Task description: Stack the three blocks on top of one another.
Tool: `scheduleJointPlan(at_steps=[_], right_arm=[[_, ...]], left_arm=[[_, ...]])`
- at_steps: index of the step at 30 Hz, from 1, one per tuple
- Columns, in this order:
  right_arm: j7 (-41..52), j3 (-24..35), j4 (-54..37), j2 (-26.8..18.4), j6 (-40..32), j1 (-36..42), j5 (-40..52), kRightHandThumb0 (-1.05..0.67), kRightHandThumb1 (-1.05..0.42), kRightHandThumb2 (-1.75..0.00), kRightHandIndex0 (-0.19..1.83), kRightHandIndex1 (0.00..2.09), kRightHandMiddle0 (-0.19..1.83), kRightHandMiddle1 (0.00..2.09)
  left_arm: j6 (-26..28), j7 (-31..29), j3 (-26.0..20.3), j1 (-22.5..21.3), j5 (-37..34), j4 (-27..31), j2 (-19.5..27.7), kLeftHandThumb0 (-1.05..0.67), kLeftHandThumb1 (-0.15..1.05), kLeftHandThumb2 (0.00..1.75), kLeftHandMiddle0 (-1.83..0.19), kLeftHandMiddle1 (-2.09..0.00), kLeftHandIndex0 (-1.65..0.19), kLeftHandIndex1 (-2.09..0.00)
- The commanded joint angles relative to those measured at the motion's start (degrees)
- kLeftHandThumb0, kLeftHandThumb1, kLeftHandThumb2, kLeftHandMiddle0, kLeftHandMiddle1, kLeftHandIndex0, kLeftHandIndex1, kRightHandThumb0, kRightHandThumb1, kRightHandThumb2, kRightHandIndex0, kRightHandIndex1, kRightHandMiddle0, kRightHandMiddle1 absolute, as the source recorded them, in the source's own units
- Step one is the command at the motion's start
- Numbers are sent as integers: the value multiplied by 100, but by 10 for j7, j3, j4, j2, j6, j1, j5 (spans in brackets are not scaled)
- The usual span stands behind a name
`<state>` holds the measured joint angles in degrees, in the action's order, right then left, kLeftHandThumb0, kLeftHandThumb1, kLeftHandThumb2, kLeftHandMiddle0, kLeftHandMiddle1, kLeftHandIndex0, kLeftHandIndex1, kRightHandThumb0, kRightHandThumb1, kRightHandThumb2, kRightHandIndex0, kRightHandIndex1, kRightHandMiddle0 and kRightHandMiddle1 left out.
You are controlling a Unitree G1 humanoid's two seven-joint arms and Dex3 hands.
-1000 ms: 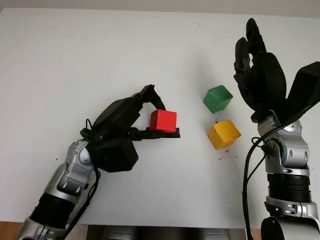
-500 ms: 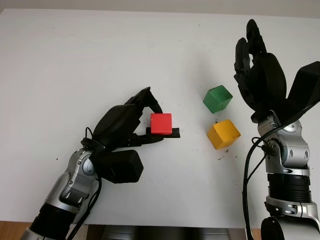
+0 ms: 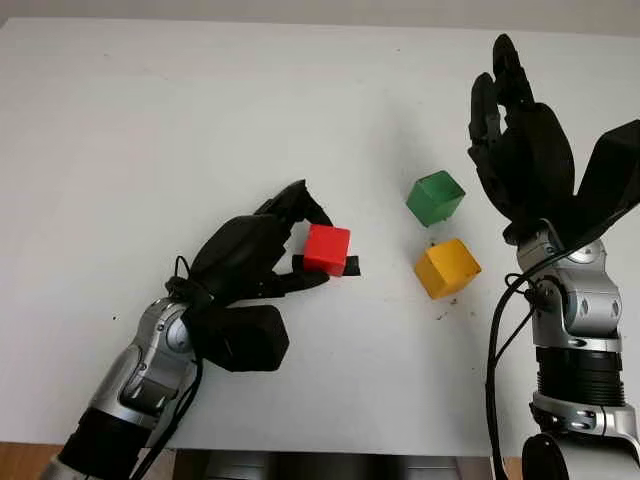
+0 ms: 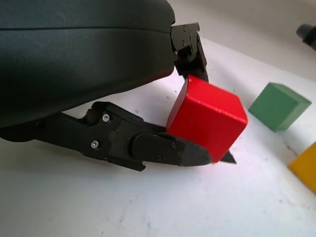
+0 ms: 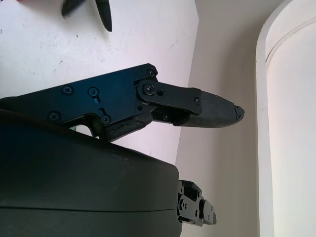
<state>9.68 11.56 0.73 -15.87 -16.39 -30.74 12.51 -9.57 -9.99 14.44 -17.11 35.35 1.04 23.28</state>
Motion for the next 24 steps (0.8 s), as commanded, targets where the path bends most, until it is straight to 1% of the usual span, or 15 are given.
scheduleJointPlan(at_steps=[1,3,5,7,10,11,12,14,18,19,20,21,22,24], right_arm=[[2,2,-8,-6,1,6,0,-68,-105,-58,-19,0,-19,0],[4,3,-6,-6,2,7,0,-68,-105,-58,-19,0,-19,0],[4,3,-6,-6,2,8,0,-68,-105,-58,-19,0,-19,0],[1,4,-7,-5,1,8,-2,-68,-105,-58,-19,0,-19,0],[1,4,-6,-6,3,8,-3,-67,-105,-58,-19,0,-19,0],[1,4,-5,-7,5,8,-5,-66,-105,-58,-19,0,-19,0],[1,5,-6,-7,6,8,-6,-65,-105,-59,-19,0,-19,0],[1,10,-7,-6,7,8,-1,-65,-105,-59,-19,0,-19,0],[9,17,-12,-15,18,11,-1,-67,-105,-55,-19,0,-19,0],[9,19,-20,-21,12,13,-3,-68,-105,-55,-19,0,-19,0],[13,21,-30,-32,7,16,-6,-68,-105,-43,-18,1,-15,2],[19,21,-39,-45,2,20,-10,-66,-105,-37,-16,2,-12,4],[28,22,-46,-58,1,23,-12,-66,-105,-28,-10,6,-4,8],[43,24,-54,-78,-1,26,-15,-62,-105,-17,9,17,7,16]], left_arm=[[-7,5,5,-1,3,-1,3,-62,105,21,19,-3,5,-16],[-8,1,4,-1,0,-1,3,-63,105,21,19,-1,10,-8],[-9,-3,3,-1,-6,0,3,-65,105,22,19,0,14,-5],[-11,-6,1,0,-12,3,4,-76,105,37,19,0,18,-1],[-21,-3,-2,1,-19,3,6,-84,105,50,19,0,19,0],[-33,4,-6,2,-24,4,7,-86,105,54,19,0,19,0],[-46,13,-12,3,-32,5,8,-90,105,62,19,0,19,0],[-71,31,-27,7,-51,9,7,-91,105,68,19,0,19,0],[-124,52,-62,9,-107,3,6,-89,105,70,19,0,19,0],[-133,59,-75,5,-119,2,7,-88,105,70,19,0,19,0],[-145,65,-90,-2,-140,-4,4,-86,105,73,19,0,19,0],[-153,69,-104,-12,-163,-15,0,-85,105,73,19,0,19,0],[-154,74,-117,-25,-185,-26,-7,-84,105,73,19,0,19,0],[-141,80,-138,-43,-220,-37,-20,-84,105,72,19,0,19,0]])
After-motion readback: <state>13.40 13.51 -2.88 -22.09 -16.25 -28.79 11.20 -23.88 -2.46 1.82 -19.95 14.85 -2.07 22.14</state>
